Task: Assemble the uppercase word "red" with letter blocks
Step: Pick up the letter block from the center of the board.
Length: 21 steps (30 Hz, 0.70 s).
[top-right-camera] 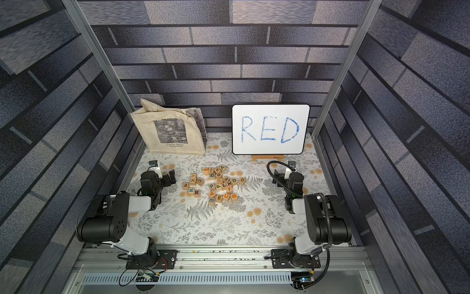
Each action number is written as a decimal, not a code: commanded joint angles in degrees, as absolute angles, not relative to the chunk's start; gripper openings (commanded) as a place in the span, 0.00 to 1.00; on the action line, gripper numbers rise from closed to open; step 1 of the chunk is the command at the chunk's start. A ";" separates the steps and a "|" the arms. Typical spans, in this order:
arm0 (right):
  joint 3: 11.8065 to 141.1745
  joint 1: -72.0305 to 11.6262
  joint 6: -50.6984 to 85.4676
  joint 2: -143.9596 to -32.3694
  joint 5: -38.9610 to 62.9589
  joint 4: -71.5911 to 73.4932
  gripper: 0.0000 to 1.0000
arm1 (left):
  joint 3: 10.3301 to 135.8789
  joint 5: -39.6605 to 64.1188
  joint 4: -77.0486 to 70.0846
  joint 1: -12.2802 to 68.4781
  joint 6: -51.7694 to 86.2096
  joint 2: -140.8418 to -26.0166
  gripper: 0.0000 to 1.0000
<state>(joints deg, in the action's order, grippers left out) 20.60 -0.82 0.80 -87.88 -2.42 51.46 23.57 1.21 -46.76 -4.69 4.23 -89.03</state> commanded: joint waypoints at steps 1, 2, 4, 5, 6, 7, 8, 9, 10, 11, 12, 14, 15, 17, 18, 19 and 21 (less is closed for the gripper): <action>20.26 -0.62 1.08 -88.08 -1.67 53.46 1.00 | 24.17 0.39 -46.61 -4.39 3.09 -88.46 1.00; 20.29 -0.62 1.10 -88.08 -1.67 53.45 1.00 | 24.19 0.40 -46.66 -4.39 3.15 -88.46 1.00; 20.23 -0.62 1.07 -88.09 -1.68 53.45 1.00 | 24.19 0.39 -46.67 -4.40 3.12 -88.49 1.00; 20.24 -0.62 1.12 -88.07 -1.67 53.44 1.00 | 24.17 0.40 -46.67 -4.40 3.12 -88.51 1.00; 20.29 -0.62 1.07 -88.11 -1.63 53.44 1.00 | 24.17 0.36 -46.67 -4.42 3.08 -88.50 1.00; 20.30 -0.62 1.07 -88.11 -1.68 53.48 1.00 | 24.17 0.41 -46.67 -4.39 3.13 -88.42 1.00; 20.30 -0.57 1.12 -88.07 -1.64 53.44 1.00 | 24.21 0.42 -46.67 -4.39 3.12 -88.50 1.00; 20.28 -0.66 1.13 -88.12 -1.67 53.44 1.00 | 24.18 0.41 -46.67 -4.39 3.11 -88.50 1.00; 20.35 -0.62 1.09 -88.14 -1.67 53.28 1.00 | 24.19 0.39 -46.67 -4.42 3.11 -88.50 1.00; 20.40 -0.65 1.14 -88.14 -1.70 53.17 1.00 | 24.17 0.36 -46.67 -4.41 3.15 -88.51 1.00; 20.39 -0.62 1.11 -88.14 -1.73 53.11 1.00 | 24.17 0.40 -46.67 -4.46 3.11 -88.44 1.00; 20.45 -0.64 1.07 -88.14 -1.75 53.09 1.00 | 24.17 0.50 -46.67 -4.48 3.12 -88.49 1.00; 20.40 -0.62 1.10 -88.13 -1.74 53.09 1.00 | 24.17 0.58 -46.65 -4.48 3.20 -88.51 1.00; 20.39 -0.61 1.12 -88.14 -1.66 53.20 1.00 | 24.27 0.65 -46.63 -4.57 3.17 -88.51 1.00; 20.43 -0.60 1.06 -88.11 -1.70 53.19 1.00 | 24.26 0.70 -46.60 -4.57 3.27 -88.51 1.00; 20.37 -0.63 1.12 -88.14 -1.60 53.17 1.00 | 24.26 0.79 -46.53 -4.65 3.30 -88.50 1.00; 20.38 -0.62 1.07 -88.02 -1.51 53.29 1.00 | 24.27 0.78 -46.50 -4.66 3.33 -88.49 1.00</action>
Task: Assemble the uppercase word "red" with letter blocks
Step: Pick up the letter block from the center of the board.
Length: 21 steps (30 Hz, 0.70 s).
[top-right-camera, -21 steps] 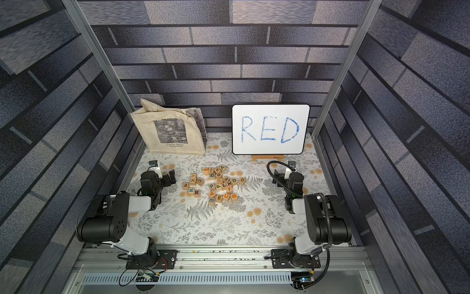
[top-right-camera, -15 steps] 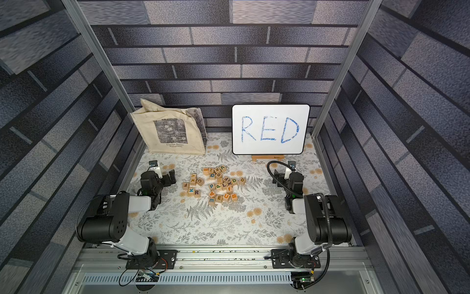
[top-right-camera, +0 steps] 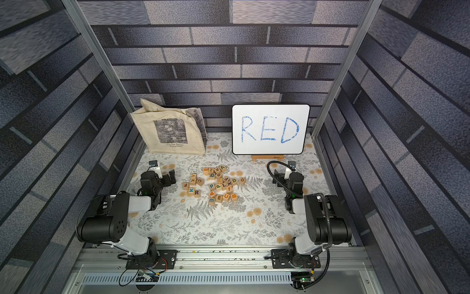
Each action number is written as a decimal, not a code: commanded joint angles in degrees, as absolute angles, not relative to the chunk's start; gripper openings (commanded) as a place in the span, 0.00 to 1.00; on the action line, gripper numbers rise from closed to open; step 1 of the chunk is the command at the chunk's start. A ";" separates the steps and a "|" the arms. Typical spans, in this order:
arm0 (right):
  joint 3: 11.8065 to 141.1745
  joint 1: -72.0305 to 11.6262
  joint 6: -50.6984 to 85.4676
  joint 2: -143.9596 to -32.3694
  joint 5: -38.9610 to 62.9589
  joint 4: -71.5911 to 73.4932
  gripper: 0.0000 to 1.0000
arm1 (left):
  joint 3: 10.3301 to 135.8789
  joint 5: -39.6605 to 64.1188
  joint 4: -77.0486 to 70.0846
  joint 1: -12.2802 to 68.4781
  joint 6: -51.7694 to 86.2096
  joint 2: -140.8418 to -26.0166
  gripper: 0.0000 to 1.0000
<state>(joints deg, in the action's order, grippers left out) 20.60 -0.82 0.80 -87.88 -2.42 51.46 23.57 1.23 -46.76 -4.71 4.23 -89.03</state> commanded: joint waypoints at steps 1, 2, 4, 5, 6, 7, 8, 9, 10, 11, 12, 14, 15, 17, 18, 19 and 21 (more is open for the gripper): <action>20.38 -0.66 1.07 -88.00 -1.56 53.19 1.00 | 24.26 0.86 -46.49 -4.66 3.30 -88.48 1.00; 20.39 -0.62 1.05 -87.98 -1.50 52.82 1.00 | 24.26 0.87 -46.49 -4.74 3.27 -88.51 1.00; 20.60 -0.63 0.97 -87.83 -1.53 52.44 1.00 | 24.29 1.05 -46.49 -4.75 3.38 -88.50 1.00; 20.48 -0.62 0.97 -87.82 -1.55 52.45 1.00 | 24.26 1.05 -46.49 -4.77 3.38 -88.50 1.00; 20.44 -0.62 0.96 -87.79 -1.56 52.55 1.00 | 24.26 0.99 -46.62 -4.79 3.37 -88.51 1.00; 20.39 -0.62 0.95 -87.67 -1.27 52.73 1.00 | 24.32 0.96 -46.51 -4.79 3.38 -88.48 1.00; 20.43 -0.66 1.02 -87.54 -1.30 52.54 1.00 | 24.17 0.94 -46.67 -4.82 3.36 -88.42 1.00; 20.65 -0.62 1.08 -87.17 -1.61 52.02 1.00 | 24.19 1.00 -46.69 -4.82 3.40 -88.37 1.00; 20.74 -0.62 1.06 -86.86 -1.67 51.74 1.00 | 24.08 0.95 -46.83 -4.77 3.37 -88.33 1.00; 20.74 -0.55 1.02 -86.44 -1.44 51.33 1.00 | 24.13 0.88 -46.78 -4.77 3.40 -88.21 1.00; 20.84 -0.61 0.96 -85.80 -1.41 50.63 1.00 | 24.36 0.79 -45.88 -4.75 3.42 -87.71 1.00; 20.84 -0.64 1.06 -83.90 -1.78 48.99 1.00 | 25.03 0.15 -43.50 -4.68 3.53 -85.99 1.00; 21.05 -0.63 1.12 -82.81 -1.91 47.76 1.00 | 25.21 -0.04 -42.28 -4.57 3.56 -85.12 1.00; 21.75 -0.62 1.71 -80.08 -2.68 43.50 1.00 | 25.62 -0.61 -39.75 -4.23 3.42 -82.95 1.00; 22.31 -0.64 1.94 -78.60 -2.90 41.20 1.00 | 25.84 -0.58 -38.56 -4.23 3.34 -82.04 1.00; 23.08 -0.70 2.21 -77.19 -2.93 38.31 1.00 | 26.20 -0.54 -36.70 -4.08 3.52 -80.99 1.00; 24.68 -0.78 2.90 -74.88 -3.21 32.89 1.00 | 27.03 -0.56 -32.99 -3.83 4.00 -78.84 1.00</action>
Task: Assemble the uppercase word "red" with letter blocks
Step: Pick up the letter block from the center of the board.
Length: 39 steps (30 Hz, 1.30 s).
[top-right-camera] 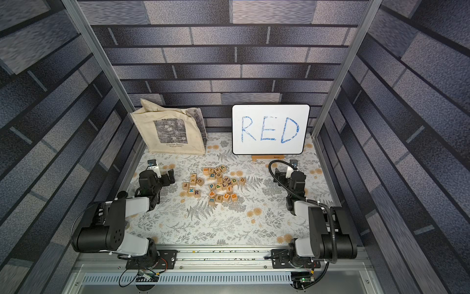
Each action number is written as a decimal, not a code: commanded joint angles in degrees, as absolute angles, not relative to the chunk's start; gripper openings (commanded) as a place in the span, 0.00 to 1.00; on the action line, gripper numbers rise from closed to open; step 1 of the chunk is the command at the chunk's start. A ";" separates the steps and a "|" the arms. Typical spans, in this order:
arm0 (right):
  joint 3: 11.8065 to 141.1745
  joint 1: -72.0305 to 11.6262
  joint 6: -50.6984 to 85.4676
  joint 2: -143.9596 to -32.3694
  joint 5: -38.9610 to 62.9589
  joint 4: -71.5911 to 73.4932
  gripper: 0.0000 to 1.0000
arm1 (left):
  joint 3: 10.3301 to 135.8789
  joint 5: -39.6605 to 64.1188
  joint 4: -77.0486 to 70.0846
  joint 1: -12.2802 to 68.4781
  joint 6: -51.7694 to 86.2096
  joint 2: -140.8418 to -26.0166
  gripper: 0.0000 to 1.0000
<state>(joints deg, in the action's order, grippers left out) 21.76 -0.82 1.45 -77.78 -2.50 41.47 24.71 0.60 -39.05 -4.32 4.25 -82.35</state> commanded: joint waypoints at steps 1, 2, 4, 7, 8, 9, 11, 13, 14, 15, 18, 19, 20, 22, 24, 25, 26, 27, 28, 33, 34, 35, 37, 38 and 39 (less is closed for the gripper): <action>25.39 -0.86 3.23 -73.83 -3.33 30.84 1.00 | 27.22 -0.69 -31.55 -3.63 4.17 -77.86 1.00; 25.91 -0.96 3.59 -72.54 -3.34 28.84 1.00 | 27.51 -0.87 -29.94 -3.30 4.39 -76.64 1.00; 27.09 -1.30 4.70 -69.96 -3.44 25.20 1.00 | 27.92 -1.72 -26.85 -2.35 4.94 -74.20 1.00; 29.35 -2.24 6.21 -66.78 -2.33 18.89 1.00 | 28.75 -3.11 -21.33 -0.75 5.44 -70.67 1.00; 30.11 -2.90 6.09 -65.89 -2.37 16.86 1.00 | 28.99 -3.41 -19.61 -0.12 5.61 -69.70 1.00; 30.98 -3.61 5.99 -64.84 -2.64 14.38 1.00 | 29.20 -3.85 -17.77 0.51 5.82 -68.21 1.00; 32.33 -4.87 6.09 -63.01 -2.89 10.36 1.00 | 29.68 -4.31 -14.16 1.83 6.36 -65.45 1.00; 33.61 -6.06 6.58 -61.15 -2.43 6.59 1.00 | 29.96 -4.72 -10.62 3.52 7.01 -62.59 1.00; 34.11 -6.65 6.69 -60.29 -2.30 4.90 1.00 | 30.10 -4.95 -9.13 4.36 7.24 -61.44 1.00; 34.82 -7.45 6.82 -59.35 -2.20 3.04 1.00 | 30.23 -5.36 -7.36 5.19 7.82 -59.86 1.00; 37.05 -9.39 7.29 -57.32 -1.61 -2.81 1.00 | 30.74 -6.07 -1.18 8.04 8.99 -55.47 1.00; 37.66 -9.90 7.45 -56.66 -1.47 -4.71 1.00 | 31.00 -6.86 1.15 9.05 9.45 -53.86 1.00; 38.33 -10.31 7.79 -56.06 -1.39 -6.27 1.00 | 31.18 -7.16 3.17 9.90 9.72 -52.46 1.00; 39.61 -11.13 8.05 -54.65 -0.88 -9.54 1.00 | 31.61 -7.16 7.15 11.67 10.60 -49.39 1.00; 40.95 -11.89 8.13 -53.37 -0.25 -12.71 1.00 | 31.94 -6.93 11.56 13.41 11.18 -46.60 1.00; 41.89 -12.25 7.94 -52.90 0.18 -14.54 1.00 | 32.19 -6.98 13.54 14.67 11.48 -45.29 1.00; 42.87 -12.60 7.78 -52.73 0.18 -16.38 1.00 | 32.46 -7.94 14.60 16.14 11.36 -44.26 1.00; 44.23 -12.89 7.97 -52.60 0.25 -18.57 1.00 | 32.94 -9.08 15.96 18.05 11.19 -43.40 1.00; 45.54 -13.21 8.16 -52.48 0.54 -20.64 1.00 | 33.57 -9.65 17.26 19.67 11.42 -42.83 1.00; 50.20 -15.29 9.38 -51.74 1.23 -28.43 1.00 | 37.44 -10.74 25.28 24.66 15.39 -43.10 1.00; 50.90 -15.84 9.49 -51.62 1.23 -29.85 1.00 | 38.20 -10.88 26.73 25.68 16.39 -43.39 1.00; 51.55 -16.42 9.55 -51.55 1.24 -31.00 1.00 | 38.77 -10.81 27.76 26.57 17.24 -43.58 1.00; 53.26 -17.80 9.84 -51.70 1.23 -33.75 1.00 | 40.02 -11.18 29.80 28.74 19.05 -44.31 1.00; 53.77 -18.56 9.93 -51.89 1.27 -34.76 1.00 | 40.56 -11.33 30.52 29.88 19.67 -44.52 1.00; 54.71 -19.53 9.93 -52.23 1.34 -36.18 1.00 | 41.18 -11.83 31.42 31.11 20.42 -44.97 1.00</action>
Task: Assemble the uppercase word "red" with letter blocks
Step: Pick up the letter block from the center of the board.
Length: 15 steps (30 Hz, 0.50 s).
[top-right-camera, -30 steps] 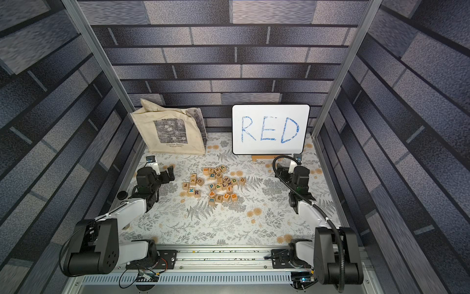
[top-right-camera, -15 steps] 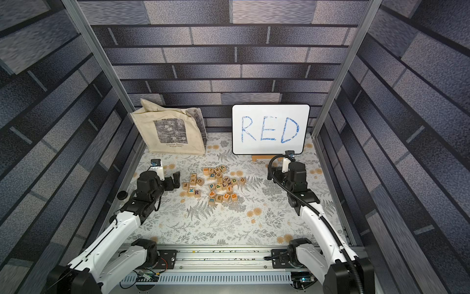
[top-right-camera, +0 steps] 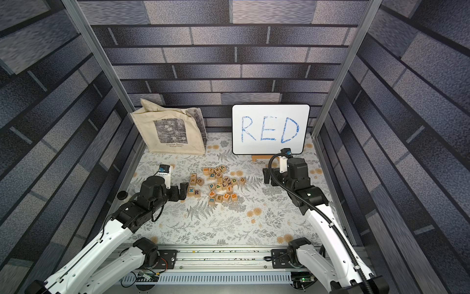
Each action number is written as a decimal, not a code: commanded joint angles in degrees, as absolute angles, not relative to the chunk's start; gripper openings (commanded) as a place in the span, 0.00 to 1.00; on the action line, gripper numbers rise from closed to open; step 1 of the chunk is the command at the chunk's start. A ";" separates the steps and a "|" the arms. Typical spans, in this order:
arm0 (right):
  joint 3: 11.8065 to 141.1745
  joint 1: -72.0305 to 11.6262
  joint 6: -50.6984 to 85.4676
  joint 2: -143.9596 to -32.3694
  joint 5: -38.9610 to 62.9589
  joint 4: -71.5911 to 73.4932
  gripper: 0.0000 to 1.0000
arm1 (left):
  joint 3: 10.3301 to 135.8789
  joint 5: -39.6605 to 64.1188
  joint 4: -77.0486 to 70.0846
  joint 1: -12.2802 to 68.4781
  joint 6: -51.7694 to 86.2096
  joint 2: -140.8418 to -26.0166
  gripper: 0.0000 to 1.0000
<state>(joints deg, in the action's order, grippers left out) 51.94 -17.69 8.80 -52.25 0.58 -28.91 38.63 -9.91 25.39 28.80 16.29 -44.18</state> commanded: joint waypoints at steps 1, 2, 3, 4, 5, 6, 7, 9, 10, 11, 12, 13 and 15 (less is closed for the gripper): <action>55.43 -20.47 9.90 -52.66 1.17 -37.33 1.00 | 41.74 -12.33 32.22 32.16 21.17 -45.38 1.00; 56.30 -21.63 9.95 -53.34 0.83 -38.67 1.00 | 42.52 -12.71 33.18 33.32 21.93 -45.92 1.00; 57.14 -22.75 9.92 -53.88 0.36 -39.95 1.00 | 43.35 -13.21 34.31 34.46 22.85 -46.62 1.00; 57.81 -23.99 9.97 -54.34 0.12 -40.80 1.00 | 44.08 -13.52 35.34 35.23 23.73 -47.31 1.00; 58.39 -25.14 9.97 -54.81 -0.36 -41.63 1.00 | 44.85 -13.83 36.47 36.18 24.63 -48.14 1.00; 58.95 -26.11 10.30 -55.14 -0.82 -42.19 1.00 | 45.70 -14.10 37.62 37.27 25.77 -49.03 1.00; 59.26 -26.93 10.60 -55.43 -0.87 -42.52 1.00 | 46.32 -14.35 38.51 38.21 26.67 -49.86 1.00; 59.73 -28.78 11.41 -56.00 -0.80 -42.79 1.00 | 47.81 -15.40 40.65 40.14 29.14 -51.82 1.00; 60.06 -29.62 11.76 -56.25 -0.79 -42.87 1.00 | 48.32 -15.88 41.62 40.87 30.43 -52.67 1.00; 60.45 -30.76 11.96 -56.81 -0.86 -43.11 1.00 | 48.87 -15.65 42.21 41.55 31.50 -53.50 1.00; 60.52 -31.98 12.30 -57.59 -1.19 -43.51 1.00 | 49.39 -15.47 42.85 42.20 32.54 -54.44 1.00; 62.11 -33.15 12.49 -58.38 -1.60 -44.16 1.00 | 49.72 -15.52 43.40 42.83 33.30 -55.17 1.00; 63.98 -35.53 12.93 -60.20 -2.73 -45.46 1.00 | 50.72 -15.72 44.90 44.14 34.99 -56.94 1.00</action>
<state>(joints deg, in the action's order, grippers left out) 60.77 -33.10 11.27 -58.48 -0.80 -42.28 48.34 -14.06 39.92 42.87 30.15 -55.44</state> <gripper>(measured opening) 0.999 0.998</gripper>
